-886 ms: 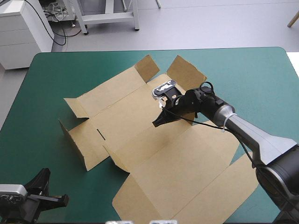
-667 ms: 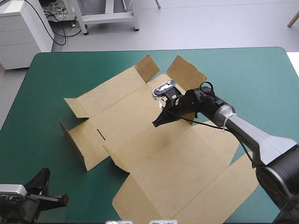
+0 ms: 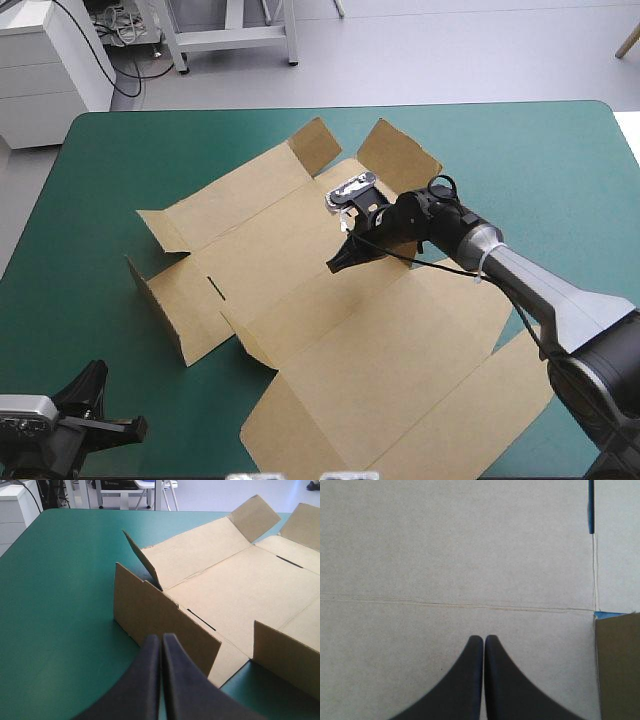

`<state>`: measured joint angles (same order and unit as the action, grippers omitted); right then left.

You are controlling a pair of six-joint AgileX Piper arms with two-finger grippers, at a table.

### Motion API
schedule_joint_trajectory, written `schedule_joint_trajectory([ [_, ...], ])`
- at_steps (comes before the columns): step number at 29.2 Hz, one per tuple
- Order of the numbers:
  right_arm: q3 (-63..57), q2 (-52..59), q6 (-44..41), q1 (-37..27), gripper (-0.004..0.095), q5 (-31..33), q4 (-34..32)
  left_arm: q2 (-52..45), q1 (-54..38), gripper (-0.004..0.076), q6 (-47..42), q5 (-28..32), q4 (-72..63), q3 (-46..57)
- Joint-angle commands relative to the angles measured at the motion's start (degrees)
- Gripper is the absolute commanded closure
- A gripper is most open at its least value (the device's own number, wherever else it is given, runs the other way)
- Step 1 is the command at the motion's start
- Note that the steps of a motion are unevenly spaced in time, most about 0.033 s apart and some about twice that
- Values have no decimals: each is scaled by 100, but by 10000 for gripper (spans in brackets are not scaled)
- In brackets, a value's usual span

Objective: Fold the box

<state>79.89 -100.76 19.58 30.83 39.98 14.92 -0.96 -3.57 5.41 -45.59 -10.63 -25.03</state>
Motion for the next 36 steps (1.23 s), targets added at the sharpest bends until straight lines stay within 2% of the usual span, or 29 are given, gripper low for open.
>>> schedule_joint_trajectory([
  [1,192,266,42,12,910,-149,75,-54,13,731,-23,454,-99,-124],
  [6,300,276,42,12,910,53,61,-54,13,732,-23,454,-99,-124],
  [17,1557,282,15,-13,910,1283,13,-54,13,731,-23,454,-99,-124],
  [23,2332,305,-599,-13,910,2065,-997,-54,13,731,-23,454,-99,-124],
  [27,2508,503,-740,-76,910,2161,-1492,-54,13,731,-23,454,-99,-124],
  [36,2508,1181,-766,-713,910,2231,-1492,-54,13,732,-23,454,-99,-124],
])
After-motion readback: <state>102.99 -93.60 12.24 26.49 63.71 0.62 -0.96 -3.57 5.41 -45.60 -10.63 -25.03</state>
